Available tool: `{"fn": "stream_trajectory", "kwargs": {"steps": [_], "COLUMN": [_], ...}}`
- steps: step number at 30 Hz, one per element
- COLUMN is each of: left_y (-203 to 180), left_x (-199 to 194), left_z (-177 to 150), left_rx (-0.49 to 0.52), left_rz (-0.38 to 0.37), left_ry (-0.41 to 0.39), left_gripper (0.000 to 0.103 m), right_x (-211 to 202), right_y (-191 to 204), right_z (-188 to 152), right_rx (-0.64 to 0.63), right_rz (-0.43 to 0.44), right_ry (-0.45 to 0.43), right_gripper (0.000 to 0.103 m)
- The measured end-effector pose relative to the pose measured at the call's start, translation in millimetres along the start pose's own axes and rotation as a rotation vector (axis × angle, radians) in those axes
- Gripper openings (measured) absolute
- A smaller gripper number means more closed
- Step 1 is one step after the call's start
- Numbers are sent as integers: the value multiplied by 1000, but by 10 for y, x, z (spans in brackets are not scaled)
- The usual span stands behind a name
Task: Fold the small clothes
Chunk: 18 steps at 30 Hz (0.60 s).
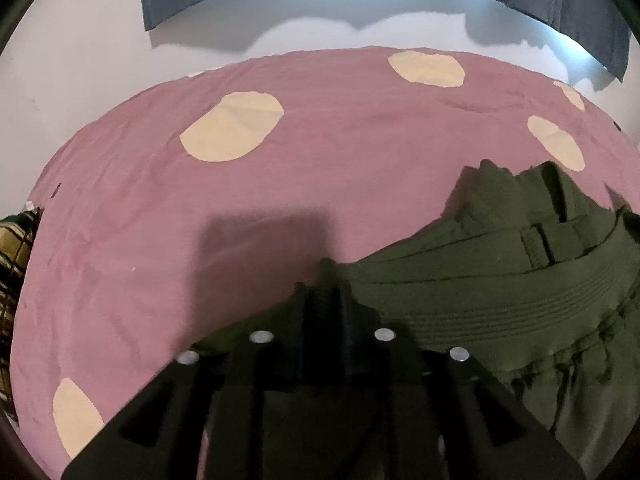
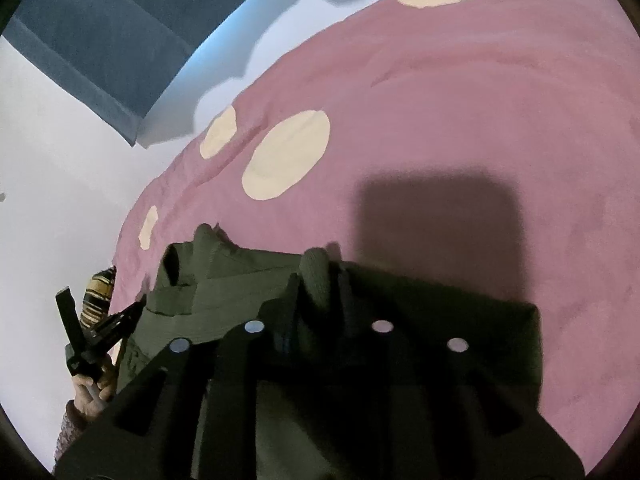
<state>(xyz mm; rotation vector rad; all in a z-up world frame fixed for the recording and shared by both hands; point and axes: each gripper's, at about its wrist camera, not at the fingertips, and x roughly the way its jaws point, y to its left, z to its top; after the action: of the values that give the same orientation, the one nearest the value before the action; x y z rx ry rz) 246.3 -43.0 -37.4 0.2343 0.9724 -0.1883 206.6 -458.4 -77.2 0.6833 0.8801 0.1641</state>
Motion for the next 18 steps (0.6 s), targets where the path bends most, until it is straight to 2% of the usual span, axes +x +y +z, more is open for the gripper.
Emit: {"fn": "stream_trajectory", "kwargs": {"steps": [1, 3, 5, 7, 12, 18], "left_y": [18, 41, 62, 113, 396, 754], "left_x": [-31, -105, -201, -326, -688, -1053], "left_z": [-6, -31, -76, -148, -508, -1147], "left_rx": [-9, -19, -24, -51, -189, -336], "left_rz": [2, -8, -4, -30, -99, -138], "left_ry": [-2, -4, -2, -5, -32, -48], "left_gripper": [32, 35, 51, 58, 68, 69], "right_x": [-57, -158, -270, -422, -819, -1052], "right_y": [7, 1, -17, -44, 44, 466], "right_z": [-17, -46, -96, -183, -458, -935], "right_rx": [1, -1, 12, 39, 53, 57], "right_rz": [-8, -17, -16, -6, 28, 158], "right_ry": [-9, -18, -28, -43, -89, -81], "right_gripper": [26, 31, 36, 39, 40, 51]}}
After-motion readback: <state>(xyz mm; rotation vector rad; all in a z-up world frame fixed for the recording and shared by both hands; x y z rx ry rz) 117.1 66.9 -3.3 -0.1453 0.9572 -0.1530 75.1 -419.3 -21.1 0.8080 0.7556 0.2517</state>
